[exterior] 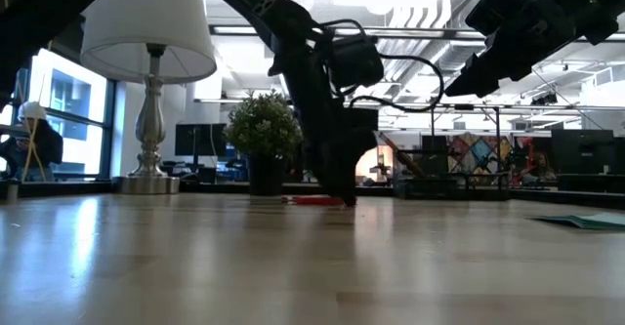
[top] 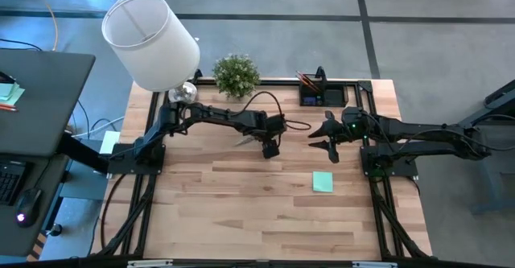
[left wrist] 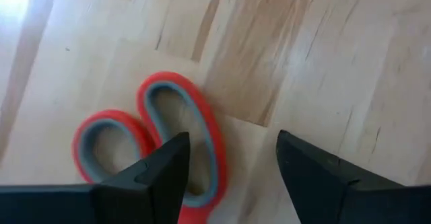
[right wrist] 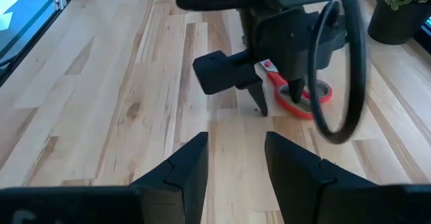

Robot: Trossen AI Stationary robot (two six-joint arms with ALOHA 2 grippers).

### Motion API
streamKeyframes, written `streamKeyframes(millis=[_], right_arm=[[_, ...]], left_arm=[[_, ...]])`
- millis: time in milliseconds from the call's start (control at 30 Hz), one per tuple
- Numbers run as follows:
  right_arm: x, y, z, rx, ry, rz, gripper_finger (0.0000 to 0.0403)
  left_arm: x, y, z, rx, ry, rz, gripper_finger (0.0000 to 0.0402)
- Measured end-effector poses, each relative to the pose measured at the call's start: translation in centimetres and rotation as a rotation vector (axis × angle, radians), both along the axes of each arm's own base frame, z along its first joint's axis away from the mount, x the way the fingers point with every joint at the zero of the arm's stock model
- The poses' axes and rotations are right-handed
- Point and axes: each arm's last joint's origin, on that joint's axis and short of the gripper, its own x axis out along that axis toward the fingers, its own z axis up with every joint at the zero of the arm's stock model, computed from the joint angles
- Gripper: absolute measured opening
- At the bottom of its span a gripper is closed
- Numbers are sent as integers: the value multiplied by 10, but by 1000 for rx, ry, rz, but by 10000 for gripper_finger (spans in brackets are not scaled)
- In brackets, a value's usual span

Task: Pick and place office supplies into organizer
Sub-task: Put the red scissor in the black desk organizer

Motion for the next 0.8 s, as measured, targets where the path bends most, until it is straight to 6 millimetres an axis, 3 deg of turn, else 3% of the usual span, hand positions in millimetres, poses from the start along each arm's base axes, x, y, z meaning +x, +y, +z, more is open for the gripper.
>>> streamKeyframes(millis=[267, 533, 667, 800], right_arm=[[0, 0, 0, 0, 1, 0, 139], [0, 0, 0, -9, 1, 6, 139], [0, 0, 0, -9, 1, 6, 139], [0, 0, 0, -9, 1, 6, 139]], left_arm=[[2, -9, -1, -13, 6, -28, 209], [10, -42, -2, -29, 4, -178, 202], [11, -47, 0, -6, 9, -210, 155], [11, -50, 0, 2, 13, -233, 70]])
